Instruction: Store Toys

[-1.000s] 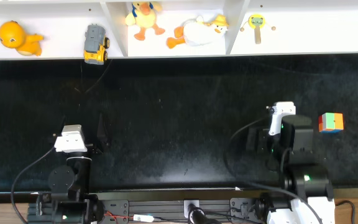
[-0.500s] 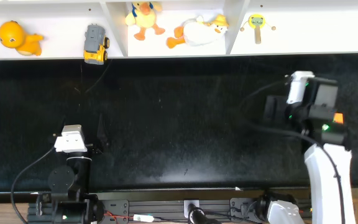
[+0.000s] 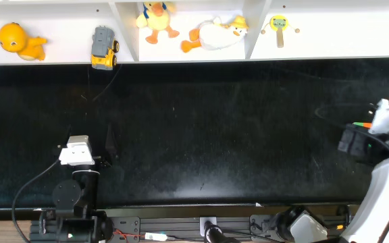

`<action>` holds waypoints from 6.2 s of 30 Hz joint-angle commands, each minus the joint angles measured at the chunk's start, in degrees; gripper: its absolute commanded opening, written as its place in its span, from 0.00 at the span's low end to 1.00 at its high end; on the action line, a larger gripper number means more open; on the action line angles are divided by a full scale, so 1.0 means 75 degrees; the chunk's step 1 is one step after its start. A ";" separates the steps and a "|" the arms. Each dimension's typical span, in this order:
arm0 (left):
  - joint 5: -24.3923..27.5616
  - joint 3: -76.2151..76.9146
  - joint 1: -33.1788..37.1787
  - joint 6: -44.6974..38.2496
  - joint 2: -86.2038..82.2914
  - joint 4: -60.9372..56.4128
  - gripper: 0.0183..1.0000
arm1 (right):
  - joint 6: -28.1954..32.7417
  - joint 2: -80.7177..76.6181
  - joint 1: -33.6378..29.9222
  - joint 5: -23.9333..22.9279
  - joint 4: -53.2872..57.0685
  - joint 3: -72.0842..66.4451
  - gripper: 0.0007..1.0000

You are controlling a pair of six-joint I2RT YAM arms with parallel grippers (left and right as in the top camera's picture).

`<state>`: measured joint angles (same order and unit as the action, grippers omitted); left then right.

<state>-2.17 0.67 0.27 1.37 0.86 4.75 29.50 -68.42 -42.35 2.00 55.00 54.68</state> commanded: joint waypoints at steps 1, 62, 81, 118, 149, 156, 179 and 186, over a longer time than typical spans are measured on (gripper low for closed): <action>0.0047 -0.0026 -0.0047 0.0000 -0.0093 0.0009 1.00 | 0.0962 -0.0067 -0.0842 0.0930 -0.0280 0.0204 0.99; 0.0047 -0.0026 -0.0047 -0.0003 -0.0093 0.0009 1.00 | 0.1204 -0.3042 -0.0408 0.0982 -0.2101 0.0157 0.73; 0.0047 -0.0026 -0.0047 -0.0003 -0.0093 0.0009 1.00 | 0.0239 -0.2326 0.0035 0.1011 -0.2157 0.0160 0.38; 0.0047 -0.0026 -0.0047 -0.0003 -0.0093 0.0009 1.00 | -0.2226 -0.5149 0.2273 0.0548 -0.2119 0.5377 0.42; 0.0047 -0.0026 -0.0047 0.0000 -0.0093 0.0009 1.00 | -0.3427 -0.0994 0.2929 -0.0589 -0.3500 -0.0207 1.00; 0.0047 -0.0026 -0.0047 -0.0003 -0.0093 0.0009 1.00 | -0.3544 0.1766 0.4800 -0.1766 -0.5782 -0.3824 0.99; 0.0047 -0.0026 -0.0047 -0.0003 -0.0093 0.0006 1.00 | -0.3089 0.8221 0.5724 -0.0650 -0.6764 -0.7257 0.99; 0.0047 -0.0026 -0.0047 -0.0003 -0.0093 0.0006 1.00 | -0.3069 0.9101 0.5388 -0.0656 -0.6767 -0.7259 1.00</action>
<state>-2.20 0.67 0.27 1.37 0.86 4.75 5.80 -0.78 -1.43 -3.20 4.12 1.04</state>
